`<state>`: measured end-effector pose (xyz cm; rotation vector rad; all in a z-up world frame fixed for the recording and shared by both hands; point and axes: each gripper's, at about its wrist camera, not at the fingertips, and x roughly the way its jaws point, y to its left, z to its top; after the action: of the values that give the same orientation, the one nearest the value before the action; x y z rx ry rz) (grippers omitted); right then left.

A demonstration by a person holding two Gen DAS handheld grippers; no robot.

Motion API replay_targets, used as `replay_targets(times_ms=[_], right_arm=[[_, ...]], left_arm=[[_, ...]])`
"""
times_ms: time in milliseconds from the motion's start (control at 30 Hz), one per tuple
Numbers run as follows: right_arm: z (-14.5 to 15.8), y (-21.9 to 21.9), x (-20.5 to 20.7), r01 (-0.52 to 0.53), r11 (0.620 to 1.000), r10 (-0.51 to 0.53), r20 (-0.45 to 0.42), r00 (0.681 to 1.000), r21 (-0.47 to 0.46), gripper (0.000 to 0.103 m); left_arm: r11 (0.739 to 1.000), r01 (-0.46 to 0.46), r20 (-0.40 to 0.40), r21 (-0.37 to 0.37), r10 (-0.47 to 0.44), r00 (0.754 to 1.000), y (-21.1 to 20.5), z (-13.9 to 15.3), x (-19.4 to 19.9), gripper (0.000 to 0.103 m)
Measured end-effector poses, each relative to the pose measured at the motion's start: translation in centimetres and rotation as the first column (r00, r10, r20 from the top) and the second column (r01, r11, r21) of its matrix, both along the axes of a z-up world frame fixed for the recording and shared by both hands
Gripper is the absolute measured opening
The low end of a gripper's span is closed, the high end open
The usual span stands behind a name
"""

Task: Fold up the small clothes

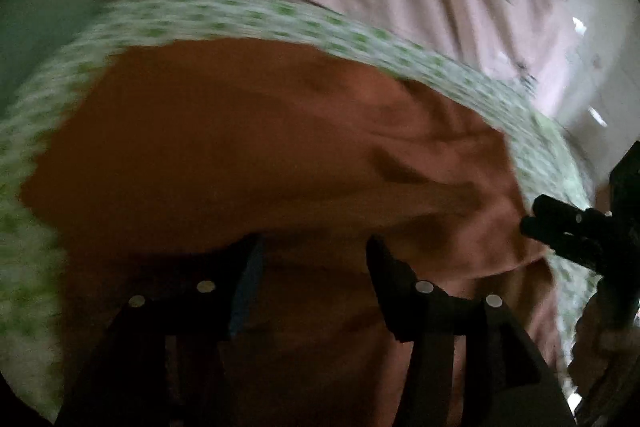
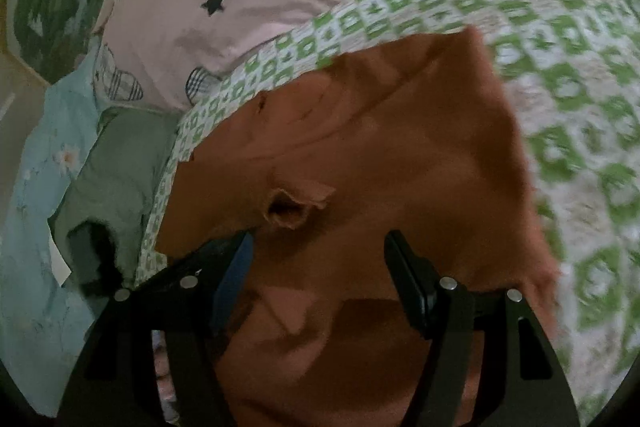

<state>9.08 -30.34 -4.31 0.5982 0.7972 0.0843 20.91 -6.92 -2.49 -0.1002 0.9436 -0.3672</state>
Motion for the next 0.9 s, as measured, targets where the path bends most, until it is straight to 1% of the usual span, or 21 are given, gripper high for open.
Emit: replay_targets(times_ms=[67,133,200,233,267,300,333,367,400,433,500,533,600,633,667,700,767,800,833,867,900], right_arm=[[-0.6,0.8,1.8,-0.010,1.000,0.010,-0.022,1.000,-0.017,0.069],[-1.3,1.5,3.3,-0.022,0.999,0.021,-0.042,0.999,-0.030,0.069],[-2.4,2.1,4.8,-0.027,0.999,0.024,-0.094,0.995,-0.030,0.069],[-3.1,2.4,5.6,-0.029,1.000,0.028,-0.116,0.993,-0.007,0.069],[-3.7,2.7,6.1,-0.035,0.999,0.037,-0.118,0.992,0.019,0.069],[-4.1,3.0,6.5,-0.036,0.999,0.039,-0.121,0.992,0.024,0.068],[-4.3,3.2,6.7,-0.035,0.999,0.037,-0.125,0.992,0.016,0.053],[-4.5,3.5,7.1,-0.040,0.999,0.042,-0.126,0.991,0.014,0.016],[-4.5,3.5,7.1,-0.048,0.998,0.052,-0.115,0.992,0.038,0.006],[-3.9,3.3,6.8,-0.045,0.998,0.049,-0.083,0.995,0.049,0.007],[-1.4,2.8,5.4,-0.036,0.999,0.035,0.014,0.999,0.028,0.007],[0.5,2.1,4.0,-0.016,1.000,0.015,0.085,0.996,0.009,0.006],[3.0,0.6,1.8,0.051,0.998,-0.044,0.158,0.987,-0.046,0.006],[3.7,-0.3,1.0,0.081,0.995,-0.069,0.173,0.982,-0.061,0.006],[4.0,-1.3,0.4,0.103,0.992,-0.089,0.173,0.981,-0.073,0.006],[3.8,-2.3,0.3,0.118,0.989,-0.104,0.145,0.984,-0.092,0.006],[2.4,-3.6,0.5,0.132,0.986,-0.123,0.093,0.988,-0.098,0.006],[1.3,-4.0,0.8,0.133,0.985,-0.127,0.059,0.990,-0.106,0.006],[0.8,-4.1,0.9,0.133,0.984,-0.129,0.043,0.991,-0.120,0.006],[0.2,-4.3,1.2,0.136,0.981,-0.133,0.029,0.991,-0.137,0.006],[-0.1,-4.5,1.1,0.144,0.979,-0.142,0.026,0.990,-0.145,0.006]], left_arm=[[0.992,-0.114,0.024,0.046,0.113,0.993,4.2,0.3,-0.3,0.054],[0.975,-0.211,0.032,0.073,0.209,0.977,8.0,0.2,-0.3,0.054],[0.958,-0.271,0.002,0.090,0.272,0.962,11.2,-0.7,0.2,0.054],[0.950,-0.295,-0.015,0.099,0.297,0.955,12.3,-1.3,0.4,0.054],[0.946,-0.307,-0.026,0.102,0.311,0.950,13.1,-1.7,0.7,0.054],[0.945,-0.312,-0.042,0.098,0.317,0.947,13.7,-2.2,0.9,0.054],[0.946,-0.312,-0.053,0.088,0.318,0.947,14.0,-2.5,1.1,0.054],[0.946,-0.313,-0.053,0.086,0.318,0.947,13.9,-2.6,1.2,0.055],[0.945,-0.314,-0.044,0.092,0.319,0.947,13.7,-2.6,1.3,0.055],[0.944,-0.313,-0.035,0.100,0.318,0.948,13.5,-2.5,1.4,0.055],[0.945,-0.309,-0.019,0.106,0.313,0.950,12.6,-2.4,1.8,0.055],[0.945,-0.311,-0.018,0.105,0.314,0.949,12.5,-2.4,2.0,0.055],[0.944,-0.316,-0.025,0.093,0.319,0.947,12.1,-2.5,2.8,0.055],[0.945,-0.316,-0.027,0.086,0.320,0.947,12.0,-2.5,3.2,0.055],[0.946,-0.312,-0.029,0.082,0.316,0.948,11.8,-2.5,3.5,0.055],[0.948,-0.309,-0.028,0.083,0.312,0.950,11.5,-2.4,3.7,0.054],[0.947,-0.307,-0.020,0.097,0.311,0.950,10.7,-2.6,4.2,0.054],[0.944,-0.314,-0.019,0.105,0.317,0.948,10.6,-2.7,4.4,0.051],[0.939,-0.325,-0.024,0.112,0.330,0.944,10.7,-2.8,4.5,0.050],[0.936,-0.333,-0.028,0.110,0.338,0.941,11.0,-2.8,4.5,0.046],[0.934,-0.344,-0.031,0.098,0.348,0.937,11.3,-2.6,4.4,0.046]])
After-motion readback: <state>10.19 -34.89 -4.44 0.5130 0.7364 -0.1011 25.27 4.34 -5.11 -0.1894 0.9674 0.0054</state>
